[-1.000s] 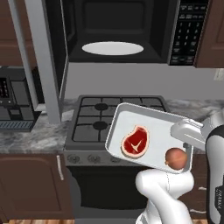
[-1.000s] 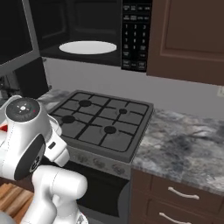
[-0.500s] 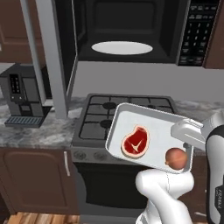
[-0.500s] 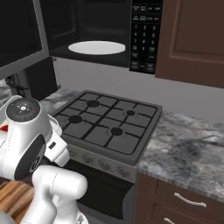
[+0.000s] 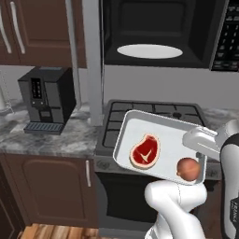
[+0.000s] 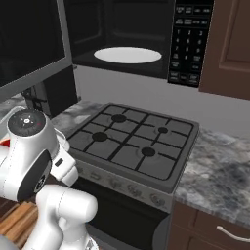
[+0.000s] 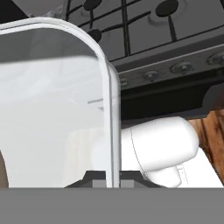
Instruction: Place the tupperware containing the steak and onion meal in the microwave. Close the microwave door and press the start button to reheat the meal.
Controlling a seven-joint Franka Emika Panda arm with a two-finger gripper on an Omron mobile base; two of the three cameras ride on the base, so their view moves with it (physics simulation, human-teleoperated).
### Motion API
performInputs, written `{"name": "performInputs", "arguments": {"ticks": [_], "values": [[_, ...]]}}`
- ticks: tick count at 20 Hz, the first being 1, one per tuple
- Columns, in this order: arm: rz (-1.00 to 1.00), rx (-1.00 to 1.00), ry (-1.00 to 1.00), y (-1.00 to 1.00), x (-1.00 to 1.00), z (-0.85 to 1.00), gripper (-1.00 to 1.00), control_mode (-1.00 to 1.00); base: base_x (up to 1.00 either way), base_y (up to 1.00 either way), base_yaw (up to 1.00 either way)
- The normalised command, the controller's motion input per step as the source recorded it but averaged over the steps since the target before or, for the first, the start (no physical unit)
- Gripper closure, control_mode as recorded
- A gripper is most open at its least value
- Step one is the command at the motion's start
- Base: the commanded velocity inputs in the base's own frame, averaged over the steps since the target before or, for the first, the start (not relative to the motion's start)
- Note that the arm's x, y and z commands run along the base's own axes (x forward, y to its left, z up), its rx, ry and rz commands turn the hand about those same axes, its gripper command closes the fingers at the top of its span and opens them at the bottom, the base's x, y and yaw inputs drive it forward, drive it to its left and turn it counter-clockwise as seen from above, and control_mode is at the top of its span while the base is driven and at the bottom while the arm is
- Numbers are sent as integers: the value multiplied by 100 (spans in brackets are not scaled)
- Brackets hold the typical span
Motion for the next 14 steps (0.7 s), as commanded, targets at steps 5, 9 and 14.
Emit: {"name": "performInputs", "arguments": {"ticks": [5,9,14], "values": [[0,0,0,0,0,0,100,100,0,40,1],[0,0,0,0,0,0,100,100,0,-6,0],[0,0,0,0,0,0,100,100,0,-38,-2]]}}
